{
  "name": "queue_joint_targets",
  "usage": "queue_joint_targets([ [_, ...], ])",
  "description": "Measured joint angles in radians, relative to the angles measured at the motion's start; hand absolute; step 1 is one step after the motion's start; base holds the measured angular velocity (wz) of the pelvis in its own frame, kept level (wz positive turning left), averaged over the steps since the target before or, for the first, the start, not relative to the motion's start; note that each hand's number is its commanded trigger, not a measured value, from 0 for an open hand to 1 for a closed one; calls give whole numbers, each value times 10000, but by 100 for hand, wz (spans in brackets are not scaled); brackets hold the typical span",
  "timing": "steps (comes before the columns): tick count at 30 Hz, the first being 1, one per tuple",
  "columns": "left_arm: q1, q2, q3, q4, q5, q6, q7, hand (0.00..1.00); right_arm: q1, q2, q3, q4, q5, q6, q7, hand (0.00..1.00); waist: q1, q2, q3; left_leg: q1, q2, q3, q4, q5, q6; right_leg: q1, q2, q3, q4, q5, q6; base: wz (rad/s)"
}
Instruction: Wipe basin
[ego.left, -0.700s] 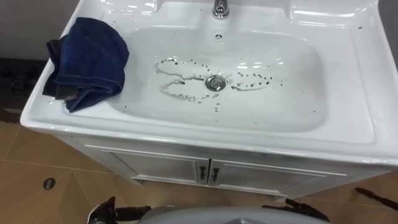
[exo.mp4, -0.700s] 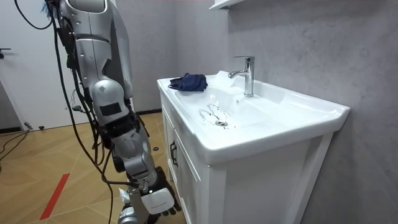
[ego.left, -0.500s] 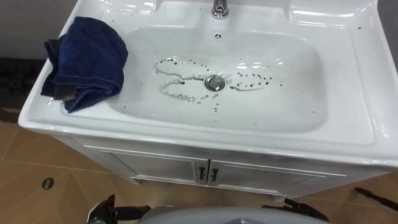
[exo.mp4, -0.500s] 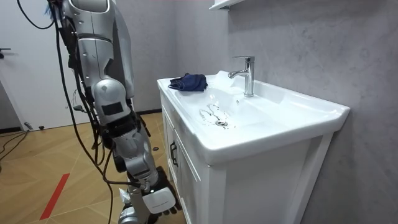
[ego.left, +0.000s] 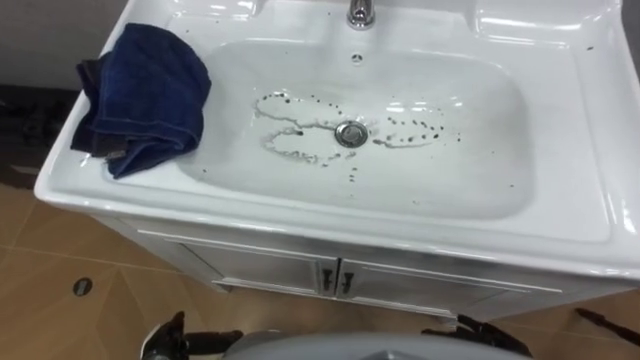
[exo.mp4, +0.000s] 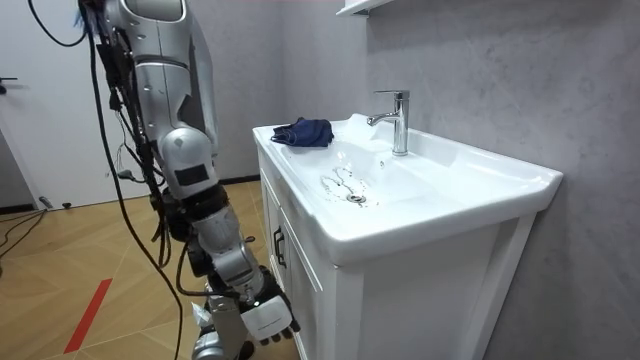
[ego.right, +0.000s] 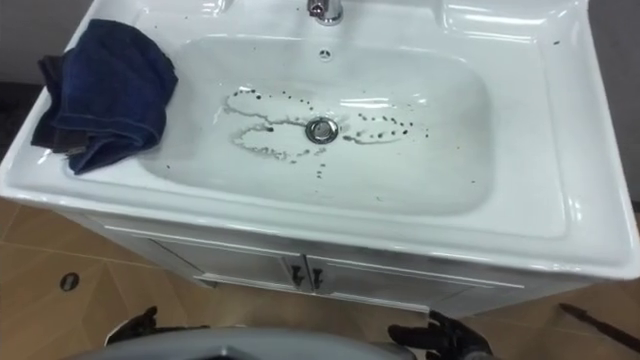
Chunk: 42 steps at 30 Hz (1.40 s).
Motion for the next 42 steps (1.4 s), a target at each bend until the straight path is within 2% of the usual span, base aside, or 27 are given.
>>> queue_joint_targets([
  [4,399,-1,31,119,-113,224,393,0,-57,-9,-83,-89,-320,183,-290,0,3,94,11,30,-38,-145,70,-11,17,129,-18,-197,2,-4,6,10],
  [6,524,-21,296,124,-177,335,526,0,-79,-10,-92,-91,-474,205,-363,0,85,98,13,26,-31,-159,111,-14,19,142,-18,-212,2,-10,14,4],
  [8,575,-24,967,112,-183,451,683,0,-95,-27,-115,-85,-668,280,-438,0,281,92,12,-30,-25,-208,188,-15,22,138,-14,-218,4,-16,16,5],
  [12,609,30,1650,94,-368,560,1238,0,-290,-40,-279,-5,-991,402,-433,0,281,108,10,-153,-64,-423,348,-10,32,177,-15,-458,7,-23,21,15],
  [15,623,54,2340,-157,-674,556,1770,0,-291,-96,-301,-7,-1440,406,-472,0,462,114,11,-182,-72,-432,376,-5,38,171,-22,-448,10,-81,-9,2],
  [17,570,66,2711,-492,-679,550,2112,0,-290,-151,-321,-75,-1638,406,-536,0,594,199,-26,-187,-75,-434,403,-1,42,147,-39,-457,3,-145,-11,0],
  [18,572,84,2975,-790,-654,546,2281,0,-259,-177,-394,-86,-1763,402,-549,0,727,172,-10,-153,-81,-433,380,5,36,160,-44,-451,7,-154,-16,0],
  [19,624,104,3110,-1222,-661,534,2399,0,-238,-237,-434,-86,-1862,402,-557,0,803,258,-44,-145,-92,-446,360,17,36,178,-44,-462,5,-156,-14,0],
  [23,725,165,3654,-2752,-701,507,2872,0,-126,-411,-841,-115,-2160,405,-759,0,855,301,-43,-173,-165,-531,303,67,44,150,-90,-546,19,-211,12,9],
  [25,712,241,3777,-3916,-877,270,3333,0,3,-515,-1094,-116,-2280,390,-913,0,863,347,-62,-185,-228,-618,285,67,46,140,-127,-583,32,-248,47,10],
  [26,665,309,3800,-4334,-888,90,3501,0,56,-564,-1181,-120,-2280,385,-983,0,951,384,-68,-173,-240,-618,284,66,49,137,-139,-605,74,-253,56,0],
  [28,462,513,3968,-4995,-862,68,3714,0,180,-570,-1431,-126,-2486,369,-1035,0,1052,437,-62,-155,-244,-741,303,60,45,140,-127,-607,185,-248,57,0],
  [30,451,667,4117,-6235,-855,31,4073,0,257,-584,-1575,-105,-2818,368,-1104,0,1069,475,-57,-143,-247,-864,301,45,21,134,-104,-565,237,-246,55,5],
  [31,408,788,4183,-6892,-807,-151,4311,0,257,-617,-1601,-84,-3091,370,-1118,0,1069,534,-43,-129,-254,-897,272,39,15,134,-96,-535,222,-245,55,0],
  [32,366,863,4213,-7121,-703,-224,4398,0,309,-646,-1606,-71,-3257,372,-1124,0,1082,588,-33,-111,-253,-897,256,34,11,134,-92,-499,220,-243,56,-7],
  [35,300,972,4406,-8747,-367,-252,4900,0,425,-689,-1642,-130,-3489,378,-1144,0,1059,794,-21,-83,-257,-898,167,32,10,139,-91,-463,219,-243,56,-4],
  [37,110,992,4511,-9793,27,-244,5225,0,540,-691,-1668,-112,-3614,415,-1221,0,1058,991,-57,-73,-262,-905,164,32,10,142,-92,-446,214,-243,56,0],
  [38,11,994,4592,-10018,230,-236,5285,0,568,-695,-1687,-111,-3742,432,-1237,0,1057,909,-19,-71,-266,-904,162,33,10,139,-92,-426,206,-243,56,0],
  [39,-128,1052,4702,-10534,626,-212,5480,0,612,-719,-1705,-117,-3906,517,-1254,0,1056,1011,-48,-63,-265,-902,190,36,7,140,-90,-408,191,-243,56,0],
  [41,-313,1313,4704,-11789,1450,-239,5837,0,694,-723,-1695,-17,-4085,666,-1315,0,1019,972,-15,-48,-261,-902,195,35,7,132,-78,-339,192,-243,56,-4],
  [42,-390,1393,4710,-11962,1692,-282,5914,0,701,-721,-1693,-4,-4098,729,-1316,0,1025,975,-12,-42,-262,-899,185,35,7,133,-77,-330,193,-243,56,-5],
])
